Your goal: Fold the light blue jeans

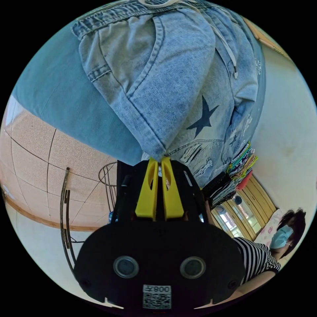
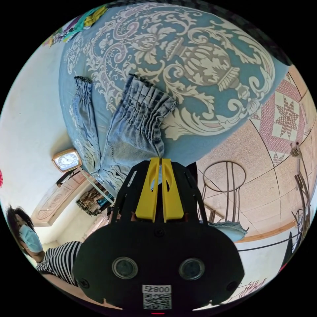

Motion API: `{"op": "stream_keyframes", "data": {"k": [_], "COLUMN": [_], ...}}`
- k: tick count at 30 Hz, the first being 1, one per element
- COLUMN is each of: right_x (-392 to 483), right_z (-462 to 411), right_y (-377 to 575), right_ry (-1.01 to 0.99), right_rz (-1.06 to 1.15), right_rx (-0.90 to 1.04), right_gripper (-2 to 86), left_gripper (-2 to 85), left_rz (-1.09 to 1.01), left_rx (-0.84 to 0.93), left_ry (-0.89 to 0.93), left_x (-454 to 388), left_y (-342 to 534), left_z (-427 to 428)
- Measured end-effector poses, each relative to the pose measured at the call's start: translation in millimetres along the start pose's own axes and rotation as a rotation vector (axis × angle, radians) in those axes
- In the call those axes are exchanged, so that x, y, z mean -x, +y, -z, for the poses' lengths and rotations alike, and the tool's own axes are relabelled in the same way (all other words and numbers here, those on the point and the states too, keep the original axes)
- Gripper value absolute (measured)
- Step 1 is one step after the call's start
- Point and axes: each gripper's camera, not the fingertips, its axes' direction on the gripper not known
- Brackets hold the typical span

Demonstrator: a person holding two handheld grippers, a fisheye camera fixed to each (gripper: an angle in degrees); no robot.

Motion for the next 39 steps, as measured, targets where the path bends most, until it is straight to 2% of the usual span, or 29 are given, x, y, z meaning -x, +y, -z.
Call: {"op": "stream_keyframes", "data": {"k": [7, 14, 20, 22, 25, 28, 29, 34, 39], "right_x": [9.7, 17.0, 28.6, 35.1, 48.9, 59.4, 62.4, 75.4, 82.1], "right_z": [1.9, 2.6, 5.8, 1.7, -6.3, -11.9, -13.6, -22.5, -33.8], "right_y": [-9.1, -15.4, -20.4, -24.4, -30.8, -35.9, -37.4, -41.5, -48.2], "right_ry": [0.02, -0.005, 0.01, 0.031, 0.075, 0.107, 0.109, 0.131, 0.105], "right_rz": [0.024, 0.01, -0.004, -0.007, -0.002, -0.003, -0.009, -0.016, -0.024], "right_rx": [0.025, 0.043, 0.035, 0.042, 0.048, 0.059, 0.063, 0.063, 0.076], "right_gripper": [0.6, 1.2, 1.7, 1.7, 1.5, 1.3, 1.3, 1.0, 1.0], "left_gripper": [3.3, 9.6, 12.0, 11.2, 8.3, 3.4, 2.5, 1.5, 1.9], "left_rz": [-0.022, 0.12, 0.202, 0.222, 0.194, 0.147, 0.137, 0.131, 0.139], "left_rx": [-0.002, -0.29, -0.448, -0.444, -0.398, -0.423, -0.427, -0.462, -0.415], "left_ry": [-0.015, 0.044, 0.002, 0.002, -0.117, -0.05, -0.085, -0.18, -0.238], "left_x": [-7.9, 10.2, 2.9, -3.4, -22.6, -36.6, -45.7, -65.4, -85.6], "left_y": [30.4, 54.2, 45.0, 40.9, 43.7, 54.6, 59.3, 84.3, 82.1], "left_z": [14.2, 63.5, 85.9, 84.5, 83.7, 86.1, 87.8, 110.1, 102.1]}}
